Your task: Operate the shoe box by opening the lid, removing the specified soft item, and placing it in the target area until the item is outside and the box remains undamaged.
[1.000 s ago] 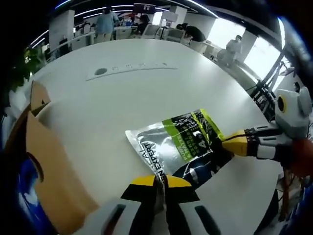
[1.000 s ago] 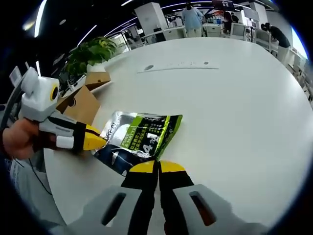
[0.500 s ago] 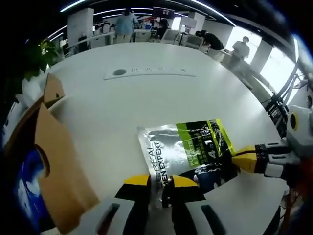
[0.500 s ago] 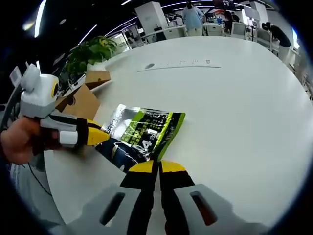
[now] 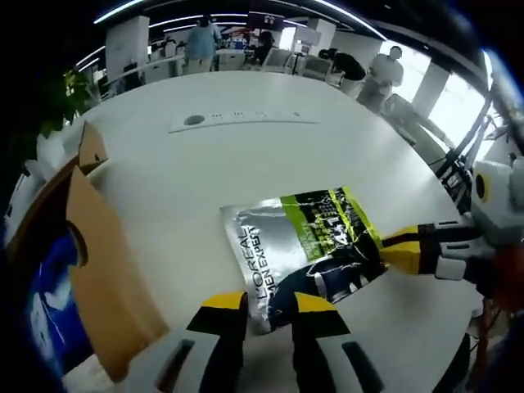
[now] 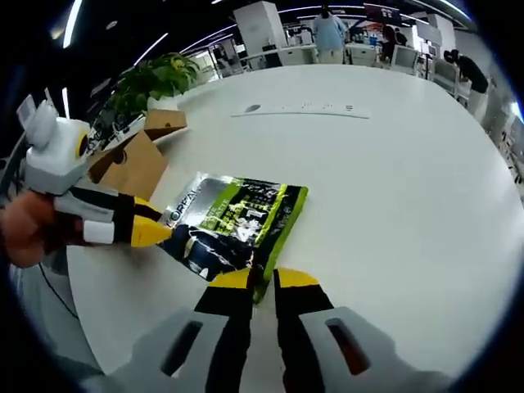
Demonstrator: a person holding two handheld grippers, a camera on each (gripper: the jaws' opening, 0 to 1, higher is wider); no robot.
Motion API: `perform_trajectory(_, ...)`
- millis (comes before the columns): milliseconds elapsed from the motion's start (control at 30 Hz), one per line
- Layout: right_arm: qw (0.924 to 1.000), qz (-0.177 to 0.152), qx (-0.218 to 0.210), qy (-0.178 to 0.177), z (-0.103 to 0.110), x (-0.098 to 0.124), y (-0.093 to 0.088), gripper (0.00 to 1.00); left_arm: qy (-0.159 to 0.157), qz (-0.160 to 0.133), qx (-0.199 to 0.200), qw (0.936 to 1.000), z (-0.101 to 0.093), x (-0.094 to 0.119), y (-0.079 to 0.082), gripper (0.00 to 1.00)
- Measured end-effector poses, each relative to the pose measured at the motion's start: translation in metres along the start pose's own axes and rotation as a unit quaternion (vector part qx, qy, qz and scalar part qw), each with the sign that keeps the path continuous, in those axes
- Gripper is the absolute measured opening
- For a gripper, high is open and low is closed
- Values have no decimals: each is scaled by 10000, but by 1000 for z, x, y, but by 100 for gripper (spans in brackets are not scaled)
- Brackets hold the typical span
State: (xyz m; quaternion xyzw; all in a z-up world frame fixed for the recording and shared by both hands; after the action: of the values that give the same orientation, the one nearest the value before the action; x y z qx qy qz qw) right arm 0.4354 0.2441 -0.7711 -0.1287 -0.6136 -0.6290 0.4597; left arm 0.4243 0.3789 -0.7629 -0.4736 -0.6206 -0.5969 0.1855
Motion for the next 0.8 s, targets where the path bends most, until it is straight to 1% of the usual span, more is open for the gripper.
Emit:
perform_trajectory(67, 10000, -14, 25, -23, 0, 4, 0, 11, -38, -23, 1, 10000, -1, 2, 0, 23)
perform_trajectory(233, 10000, -38, 49, -63, -1, 13, 0, 10, -60, -68, -63, 9999, -2, 11, 0, 23)
perform_trajectory(300, 9999, -50, 57, -65, 1, 18, 1, 9, -78, -116, -211, 9997, -5, 16, 3, 23)
perform_trajectory(333, 9999, -57, 75, -71, 2, 20, 1, 9, -64, -144, -357, 9992, -6, 19, 5, 23)
perform_trajectory(400, 9999, -66, 100, -75, 5, 23, 1, 9, -40, -174, -473, 9987, -7, 23, 7, 23)
perform_trajectory(500, 9998, -84, 137, -84, 9, 28, 2, 8, -42, -236, -614, 9978, -10, 30, 9, 23)
perform_trajectory(600, 9997, -105, 182, -85, 13, 31, 4, 8, -61, -298, -709, 9970, -7, 30, 13, 23)
perform_trajectory(667, 9996, -112, 223, -93, 15, 33, 4, 8, -81, -361, -744, 9965, -6, 34, 15, 23)
perform_trajectory(733, 9996, -129, 250, -89, 20, 38, 6, 8, -137, -460, -781, 9958, -7, 41, 18, 23)
perform_trajectory(800, 9994, -147, 298, -90, 23, 40, 7, 8, -132, -540, -892, 9945, -11, 53, 19, 23)
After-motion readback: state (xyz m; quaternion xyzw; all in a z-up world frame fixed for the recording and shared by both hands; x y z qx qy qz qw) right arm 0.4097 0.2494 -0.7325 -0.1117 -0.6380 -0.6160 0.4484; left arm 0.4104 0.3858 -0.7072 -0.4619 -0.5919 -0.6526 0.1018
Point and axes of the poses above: the point that each gripper's makers call its tool centre point, and the gripper's own axes: x roughly backward along the fingers, z roughly to its left, y roughly out of its top, the point moved 1 cm from there along x, roughly backward along the fingers, and after that the axes turned 3 degrees about -y, right-handed, at the moved point
